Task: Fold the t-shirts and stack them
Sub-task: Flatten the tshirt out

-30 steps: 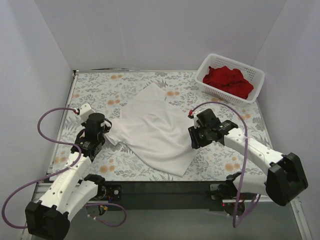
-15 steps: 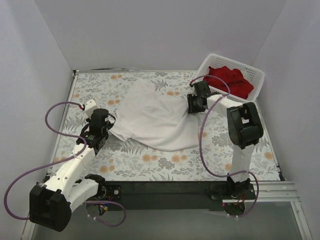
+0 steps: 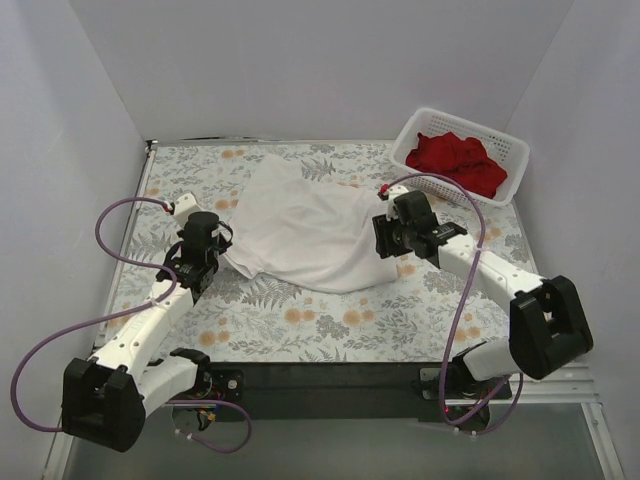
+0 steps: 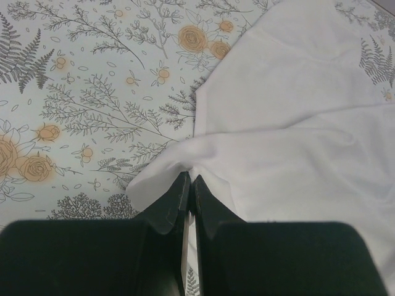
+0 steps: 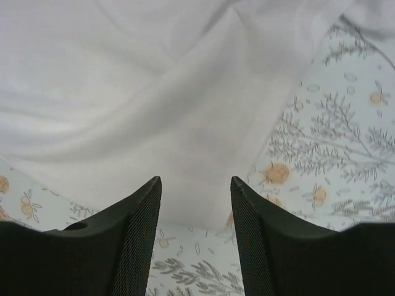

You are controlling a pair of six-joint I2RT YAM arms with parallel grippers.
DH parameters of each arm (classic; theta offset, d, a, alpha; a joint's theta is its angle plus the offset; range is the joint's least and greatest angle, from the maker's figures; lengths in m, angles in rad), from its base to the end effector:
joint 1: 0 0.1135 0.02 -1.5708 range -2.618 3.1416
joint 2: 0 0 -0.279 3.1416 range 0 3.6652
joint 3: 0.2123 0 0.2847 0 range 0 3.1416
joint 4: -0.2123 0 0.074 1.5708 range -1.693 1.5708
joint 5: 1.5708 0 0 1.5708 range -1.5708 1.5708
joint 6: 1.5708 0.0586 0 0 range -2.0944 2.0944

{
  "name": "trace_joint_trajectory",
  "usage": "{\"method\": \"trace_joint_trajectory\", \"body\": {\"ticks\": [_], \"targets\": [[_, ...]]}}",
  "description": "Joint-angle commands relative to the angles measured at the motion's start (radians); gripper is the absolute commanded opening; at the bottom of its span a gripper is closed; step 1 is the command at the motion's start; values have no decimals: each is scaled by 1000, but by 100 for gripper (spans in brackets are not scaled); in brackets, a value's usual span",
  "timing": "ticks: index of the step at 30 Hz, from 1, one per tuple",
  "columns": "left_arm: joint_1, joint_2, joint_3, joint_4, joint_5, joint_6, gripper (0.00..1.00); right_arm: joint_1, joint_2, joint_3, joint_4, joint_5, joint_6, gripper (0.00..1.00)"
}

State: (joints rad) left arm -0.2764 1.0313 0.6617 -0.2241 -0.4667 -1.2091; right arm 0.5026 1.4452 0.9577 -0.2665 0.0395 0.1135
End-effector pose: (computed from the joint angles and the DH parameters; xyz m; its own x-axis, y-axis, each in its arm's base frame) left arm 0.2598 -0.0463 0.2376 -0.0828 -0.8447 -0.5287 -0.5441 0.4828 -0.6862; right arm 0.3128 0.1693 0.2222 -0.6477 -0.2269 -0.7273 -0.3852 0.9211 0.0557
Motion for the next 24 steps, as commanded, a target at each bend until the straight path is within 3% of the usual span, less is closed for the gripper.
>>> {"method": "trace_joint_trajectory", "body": {"ticks": [1, 7, 14, 24], "targets": [[6, -33, 3, 11, 5, 6, 0, -21, -72, -135, 10, 59, 80, 56], [6, -43, -7, 9, -4, 19, 0, -48, -181, -290, 98, 30, 216, 60], [6, -50, -13, 8, -3, 22, 0, -79, -158, -372, 254, 11, 348, 63], [6, -48, -11, 11, -6, 25, 0, -93, -100, -412, 328, -69, 387, 51]]}}
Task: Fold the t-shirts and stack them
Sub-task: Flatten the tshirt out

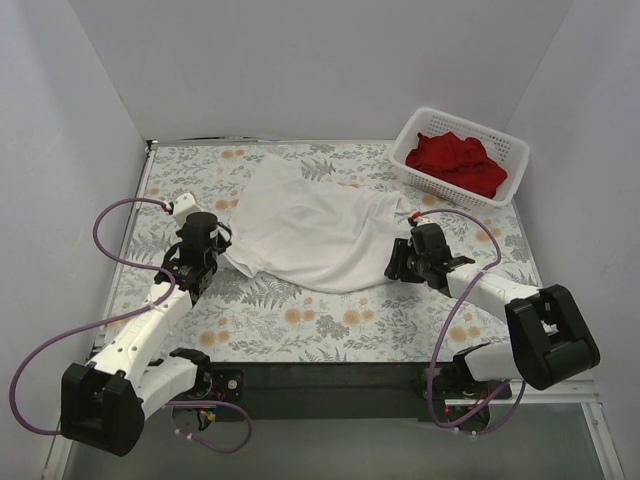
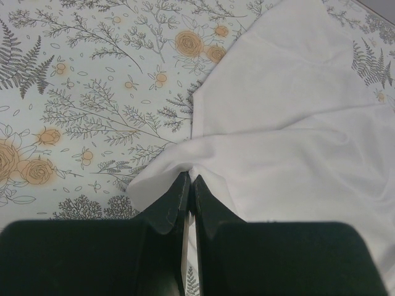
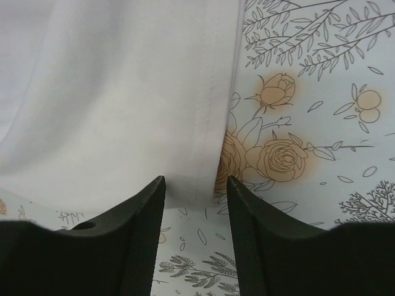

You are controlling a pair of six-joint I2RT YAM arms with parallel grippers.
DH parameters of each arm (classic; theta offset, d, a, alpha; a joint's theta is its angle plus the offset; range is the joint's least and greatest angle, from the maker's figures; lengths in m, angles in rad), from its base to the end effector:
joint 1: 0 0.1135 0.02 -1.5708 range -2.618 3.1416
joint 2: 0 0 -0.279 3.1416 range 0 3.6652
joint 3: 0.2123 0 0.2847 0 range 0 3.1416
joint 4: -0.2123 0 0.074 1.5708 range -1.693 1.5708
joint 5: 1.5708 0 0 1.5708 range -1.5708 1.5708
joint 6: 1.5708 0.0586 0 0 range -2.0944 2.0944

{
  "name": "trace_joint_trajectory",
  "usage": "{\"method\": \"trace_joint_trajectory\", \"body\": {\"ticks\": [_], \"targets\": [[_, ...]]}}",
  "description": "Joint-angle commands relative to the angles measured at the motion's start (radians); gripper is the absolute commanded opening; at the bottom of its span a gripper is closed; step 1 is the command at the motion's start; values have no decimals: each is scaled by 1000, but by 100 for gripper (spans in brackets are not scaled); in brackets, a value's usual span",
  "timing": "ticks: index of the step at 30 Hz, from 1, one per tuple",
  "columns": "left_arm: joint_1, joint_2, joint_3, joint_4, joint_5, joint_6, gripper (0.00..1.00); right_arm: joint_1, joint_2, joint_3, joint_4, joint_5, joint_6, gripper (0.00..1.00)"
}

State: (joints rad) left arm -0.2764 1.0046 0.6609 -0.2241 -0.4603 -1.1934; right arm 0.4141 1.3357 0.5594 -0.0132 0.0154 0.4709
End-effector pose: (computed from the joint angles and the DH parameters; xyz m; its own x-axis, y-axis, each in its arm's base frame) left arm 0.2565 -0.0457 0.2436 -0.0830 -0.8422 -0.5328 -0.5236 0.4917 -0.6957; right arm 0.2649 0.1155 0.1385 -0.7573 0.1627 -0.6325 -0.0548 0.9492 0.3097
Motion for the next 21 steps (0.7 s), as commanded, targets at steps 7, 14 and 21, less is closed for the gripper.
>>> {"method": "trace_joint_trajectory", "body": {"ticks": [7, 14, 21], "targets": [[6, -23, -10, 9, -17, 11, 0, -5, 25, -13, 90, -91, 31, 25], [6, -35, -12, 5, -41, 17, 0, -27, -90, 126, -172, -29, -47, 1], [6, -43, -9, 5, -58, 25, 0, -46, -208, 364, -614, 96, -169, 21]]}}
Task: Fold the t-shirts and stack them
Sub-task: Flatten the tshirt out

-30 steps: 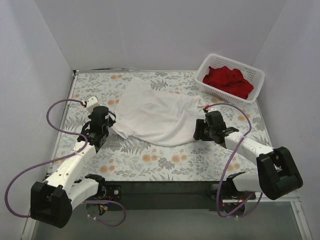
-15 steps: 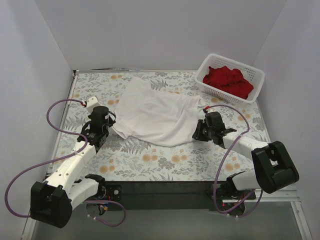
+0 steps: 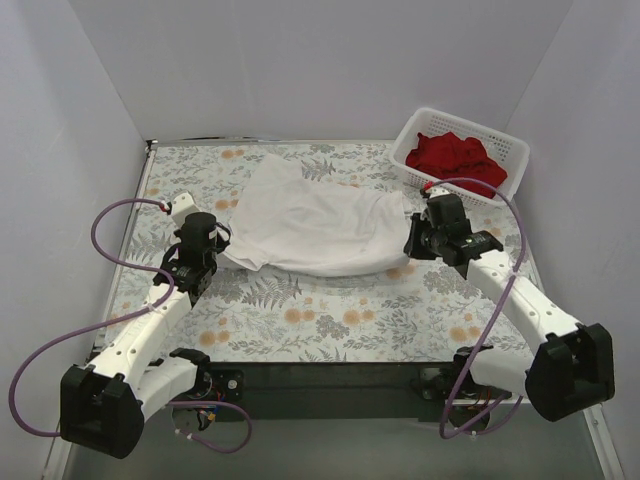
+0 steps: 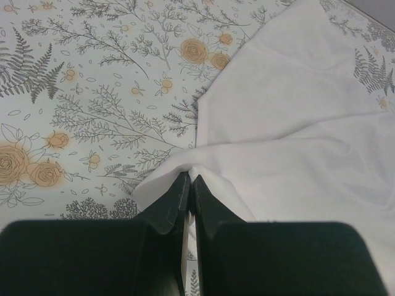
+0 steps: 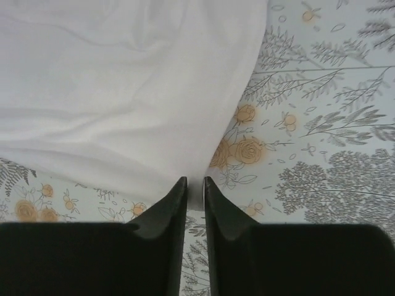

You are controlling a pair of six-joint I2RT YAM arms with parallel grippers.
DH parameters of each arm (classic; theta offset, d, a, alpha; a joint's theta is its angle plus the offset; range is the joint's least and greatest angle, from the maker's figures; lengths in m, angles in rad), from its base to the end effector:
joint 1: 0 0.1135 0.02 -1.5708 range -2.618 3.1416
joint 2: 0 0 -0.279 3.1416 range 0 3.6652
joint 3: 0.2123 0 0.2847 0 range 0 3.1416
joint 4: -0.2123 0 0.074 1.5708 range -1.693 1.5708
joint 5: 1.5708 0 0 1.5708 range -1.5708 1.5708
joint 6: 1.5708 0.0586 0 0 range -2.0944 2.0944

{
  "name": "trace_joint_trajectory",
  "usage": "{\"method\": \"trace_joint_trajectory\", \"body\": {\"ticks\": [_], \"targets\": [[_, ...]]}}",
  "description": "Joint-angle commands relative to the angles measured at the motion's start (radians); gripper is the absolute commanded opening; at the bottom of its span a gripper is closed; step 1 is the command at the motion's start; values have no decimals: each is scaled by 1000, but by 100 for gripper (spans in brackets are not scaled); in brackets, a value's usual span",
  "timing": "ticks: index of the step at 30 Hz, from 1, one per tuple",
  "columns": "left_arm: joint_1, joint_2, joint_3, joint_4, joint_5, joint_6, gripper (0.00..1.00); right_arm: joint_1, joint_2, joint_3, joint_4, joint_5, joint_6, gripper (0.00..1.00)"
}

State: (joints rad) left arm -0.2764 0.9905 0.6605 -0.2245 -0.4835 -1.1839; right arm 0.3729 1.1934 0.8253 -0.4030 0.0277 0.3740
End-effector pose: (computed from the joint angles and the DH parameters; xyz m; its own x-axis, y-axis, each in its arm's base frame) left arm 0.2545 -0.0439 0.2471 -0.0628 -0.8345 -0.5475 -0.5214 0.4952 -0.6950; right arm 0.2739 0.1054 0.2363 -0.7305 0.1064 -0.6746 -0.0847 0.9661 0.2440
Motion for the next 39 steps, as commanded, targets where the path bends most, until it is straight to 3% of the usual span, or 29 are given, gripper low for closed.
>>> {"method": "trace_joint_trajectory", "body": {"ticks": [1, 3, 6, 12, 20, 25, 29, 39], "targets": [[6, -29, -9, 4, -35, 15, 0, -5, -75, 112, -238, 96, -82, 27], [6, -27, -9, 5, -30, 15, 0, -5, -93, 136, -252, 110, -90, 41], [6, -24, -7, 4, -21, 13, 0, -6, -71, 140, -246, 100, -107, 50], [6, -26, -10, 5, -23, 15, 0, 0, 8, 83, -117, -115, -127, 48], [6, -26, -12, 5, -21, 13, 0, 26, 156, -6, 93, -239, -126, 39], [6, -29, -13, 4, -23, 13, 0, 27, 244, -8, 128, -223, -126, 40], [6, -29, -13, 4, -21, 12, 0, 37, 264, -25, 121, -213, -115, 46], [6, -49, -27, -73, -15, -35, 0, 118, 253, -89, 24, -32, -90, 50]]}}
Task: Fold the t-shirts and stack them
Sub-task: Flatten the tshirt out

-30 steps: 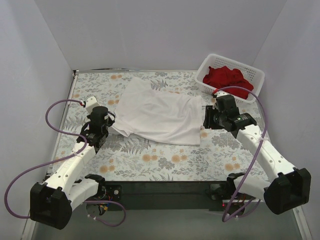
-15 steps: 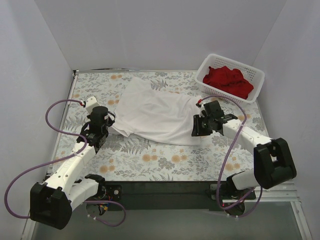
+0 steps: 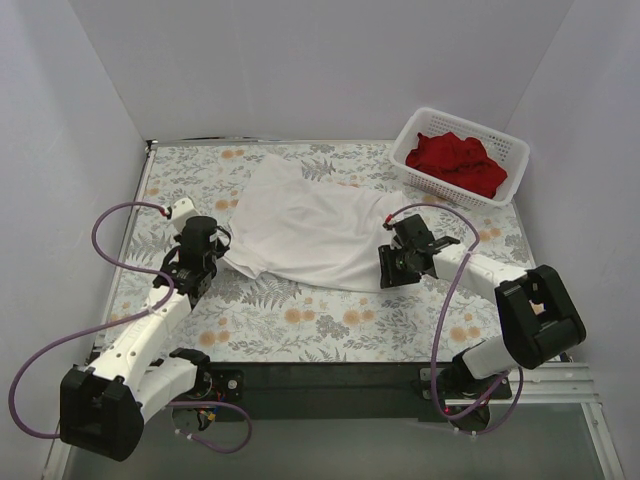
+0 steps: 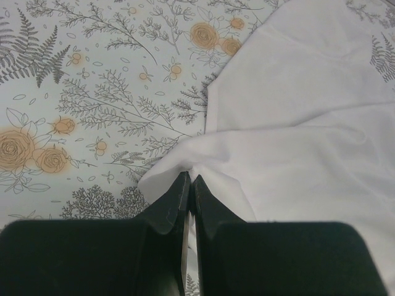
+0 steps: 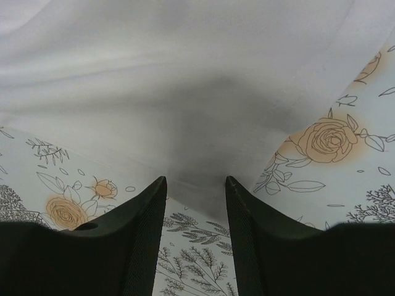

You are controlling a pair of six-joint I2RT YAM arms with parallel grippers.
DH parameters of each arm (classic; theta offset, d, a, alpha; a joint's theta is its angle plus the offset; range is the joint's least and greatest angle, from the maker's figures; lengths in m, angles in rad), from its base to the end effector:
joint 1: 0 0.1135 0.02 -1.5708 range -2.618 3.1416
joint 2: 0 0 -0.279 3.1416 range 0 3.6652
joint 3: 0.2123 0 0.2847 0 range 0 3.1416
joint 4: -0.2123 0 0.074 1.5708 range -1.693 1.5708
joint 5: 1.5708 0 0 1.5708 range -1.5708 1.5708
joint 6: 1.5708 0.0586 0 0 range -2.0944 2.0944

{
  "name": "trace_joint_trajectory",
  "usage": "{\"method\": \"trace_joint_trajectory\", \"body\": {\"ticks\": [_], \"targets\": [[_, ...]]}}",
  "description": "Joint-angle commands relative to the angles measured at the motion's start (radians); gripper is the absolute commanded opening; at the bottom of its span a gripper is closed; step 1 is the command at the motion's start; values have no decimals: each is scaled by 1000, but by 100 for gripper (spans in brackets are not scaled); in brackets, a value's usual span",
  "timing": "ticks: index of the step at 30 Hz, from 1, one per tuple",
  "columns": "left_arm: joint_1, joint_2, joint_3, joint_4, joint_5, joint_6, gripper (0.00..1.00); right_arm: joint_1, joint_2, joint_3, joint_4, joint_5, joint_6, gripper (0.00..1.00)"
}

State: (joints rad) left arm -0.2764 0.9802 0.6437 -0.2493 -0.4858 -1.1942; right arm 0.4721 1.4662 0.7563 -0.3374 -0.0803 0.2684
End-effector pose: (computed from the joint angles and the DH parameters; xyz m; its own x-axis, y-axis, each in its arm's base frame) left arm 0.2499 -0.0424 0.2404 -0.0720 -0.8344 -0.5465 -0.5435 0.4922 -0.6799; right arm 0.2715 0.1439 0.1404 -0.8734 -0.1492 -0.4636 -0.2669 0.9428 0.1996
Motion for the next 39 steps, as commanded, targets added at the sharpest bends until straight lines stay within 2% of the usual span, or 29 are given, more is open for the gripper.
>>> {"method": "trace_joint_trajectory", "body": {"ticks": [1, 9, 16, 22, 24, 29, 39], "targets": [[6, -43, -12, -60, -13, -33, 0, 20, -20, -25, -54, 76, 17, 50], [6, -116, -33, -110, 10, -56, 0, 22, -41, -48, -196, 223, 44, 49], [6, -123, -56, -100, 73, -74, 0, 22, -130, -38, -267, 263, 112, 49], [-23, -138, -67, -94, 79, -74, 0, 22, -240, -63, -276, 304, 267, 63], [-44, -143, -67, -97, 78, -74, 0, 22, -294, -98, -270, 320, 380, 66], [-61, -152, -69, -97, 59, -68, 0, 22, -320, -126, -247, 320, 526, 59], [-86, -182, -70, -96, 43, -64, 0, 22, -305, -166, -198, 333, 641, 57]]}}
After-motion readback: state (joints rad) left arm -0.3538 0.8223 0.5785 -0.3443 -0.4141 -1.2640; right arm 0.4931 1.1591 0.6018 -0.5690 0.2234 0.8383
